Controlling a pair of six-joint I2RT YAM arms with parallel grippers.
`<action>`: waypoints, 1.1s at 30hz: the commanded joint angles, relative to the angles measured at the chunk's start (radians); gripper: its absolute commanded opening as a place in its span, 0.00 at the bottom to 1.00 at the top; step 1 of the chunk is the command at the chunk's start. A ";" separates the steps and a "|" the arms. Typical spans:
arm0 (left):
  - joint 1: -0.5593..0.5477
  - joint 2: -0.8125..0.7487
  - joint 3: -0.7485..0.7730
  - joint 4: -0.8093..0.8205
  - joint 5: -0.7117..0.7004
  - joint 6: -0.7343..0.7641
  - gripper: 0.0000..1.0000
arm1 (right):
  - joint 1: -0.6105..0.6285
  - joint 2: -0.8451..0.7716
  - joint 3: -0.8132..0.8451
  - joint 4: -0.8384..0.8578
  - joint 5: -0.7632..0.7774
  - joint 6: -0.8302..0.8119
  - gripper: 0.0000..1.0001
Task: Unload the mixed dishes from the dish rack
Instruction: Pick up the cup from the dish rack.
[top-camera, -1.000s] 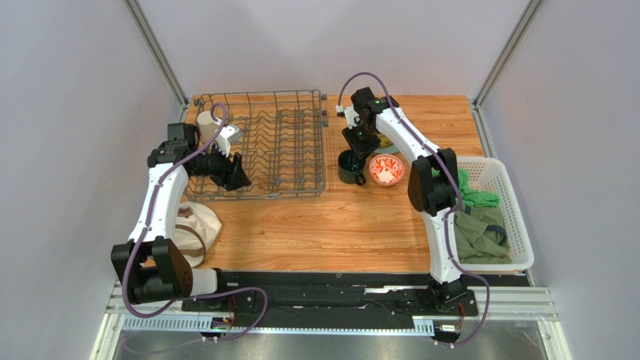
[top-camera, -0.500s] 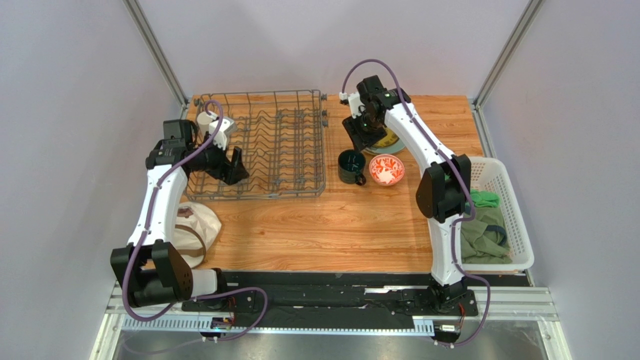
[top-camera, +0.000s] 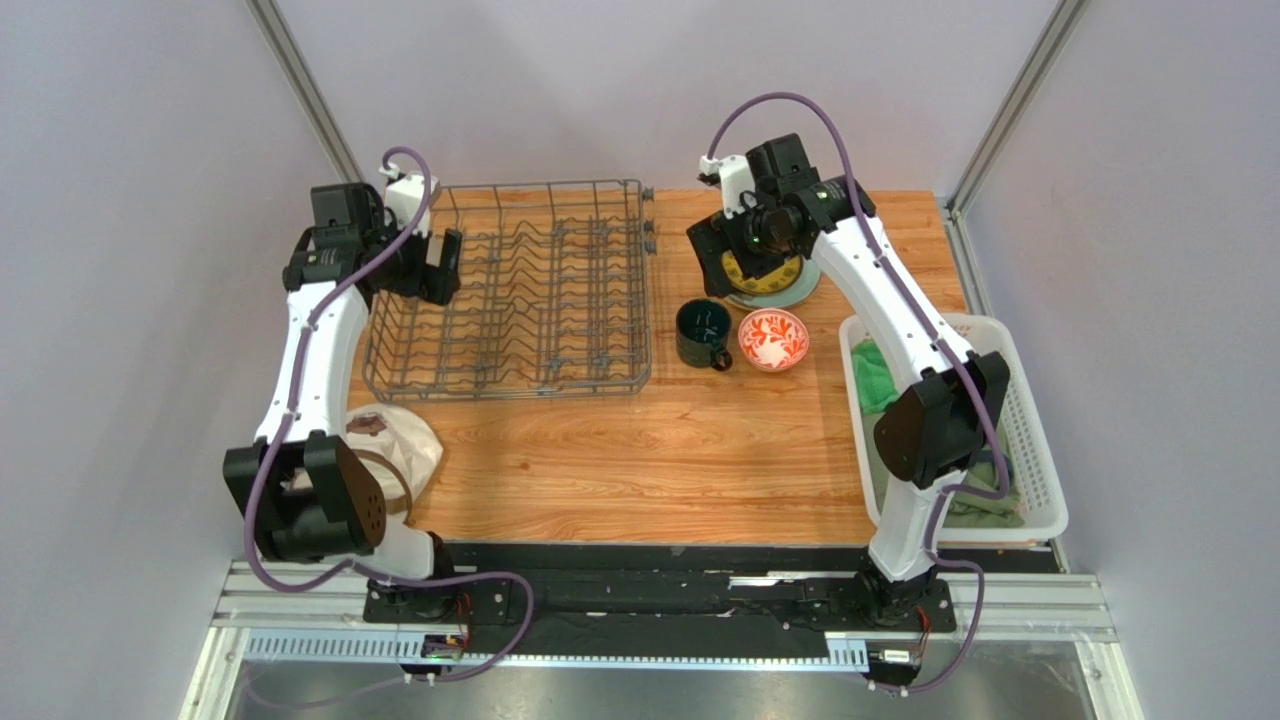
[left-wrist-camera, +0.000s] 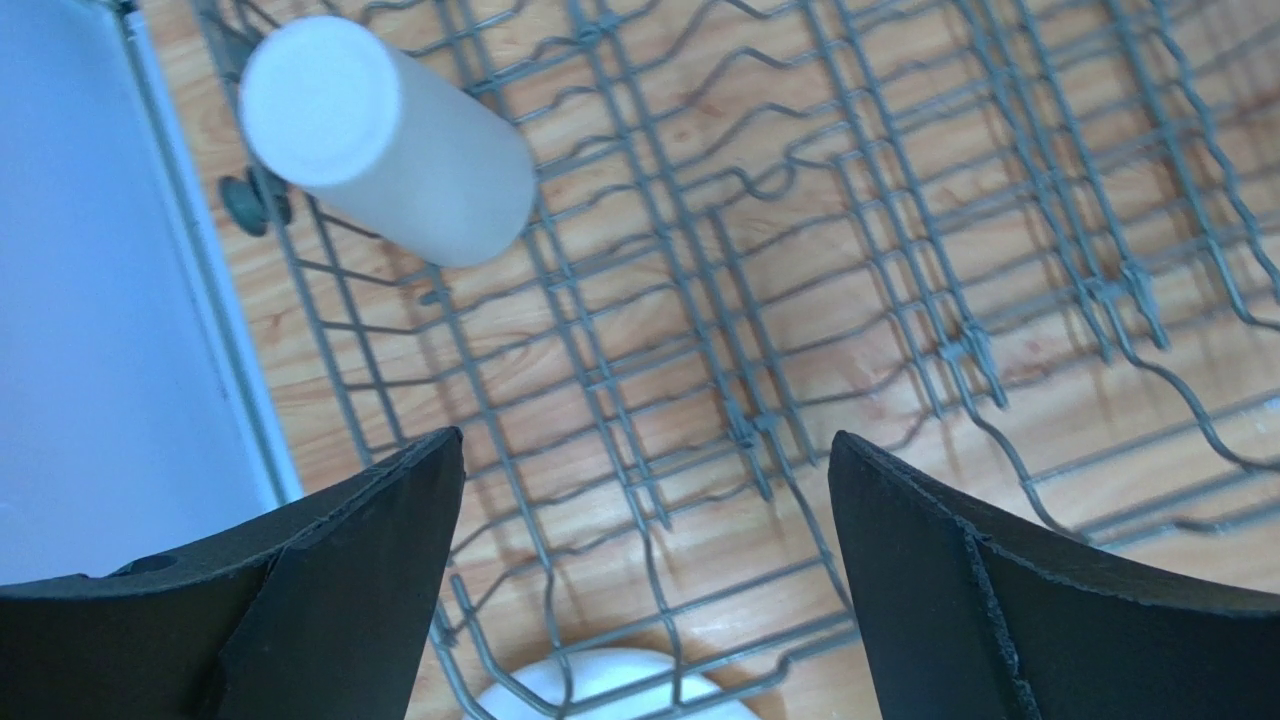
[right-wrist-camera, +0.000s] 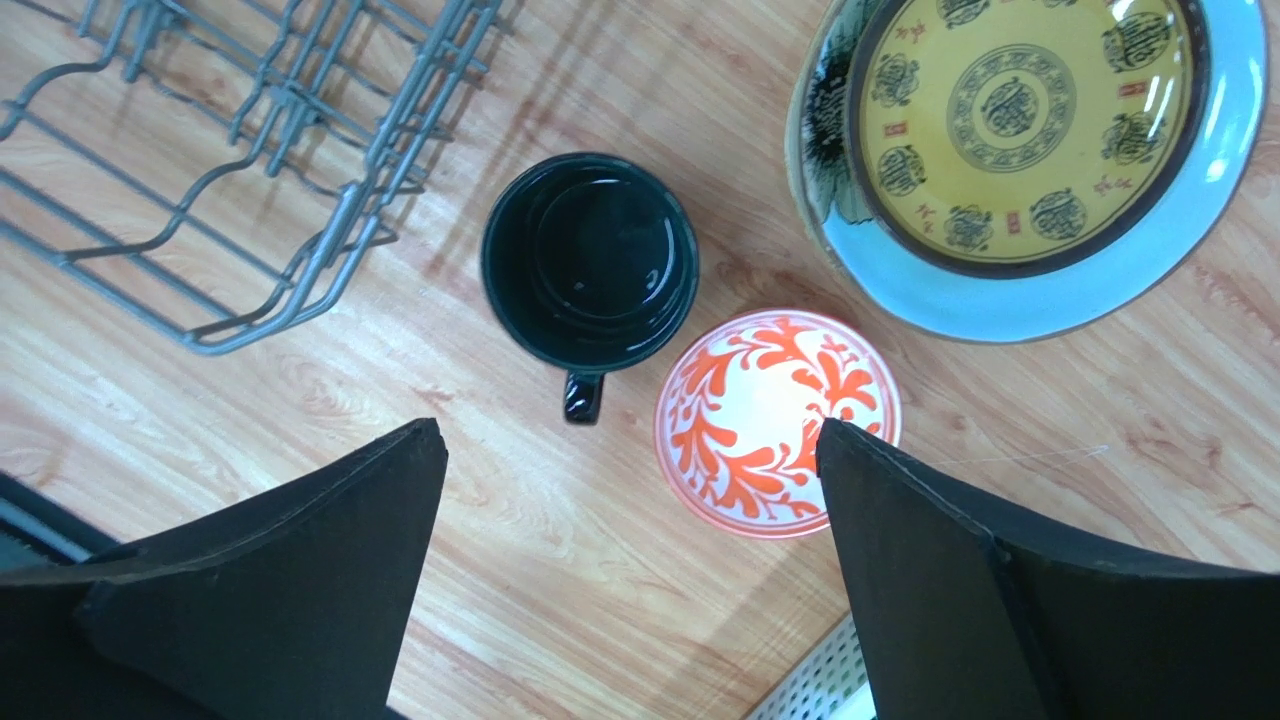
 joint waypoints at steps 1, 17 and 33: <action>0.010 0.100 0.122 0.030 -0.135 -0.073 0.99 | 0.006 -0.092 -0.093 0.108 -0.064 0.033 0.99; 0.011 0.482 0.416 0.104 -0.306 -0.137 0.99 | 0.006 -0.247 -0.344 0.290 -0.086 0.011 1.00; 0.013 0.685 0.594 0.102 -0.327 -0.154 0.96 | 0.007 -0.214 -0.378 0.295 -0.072 -0.009 0.99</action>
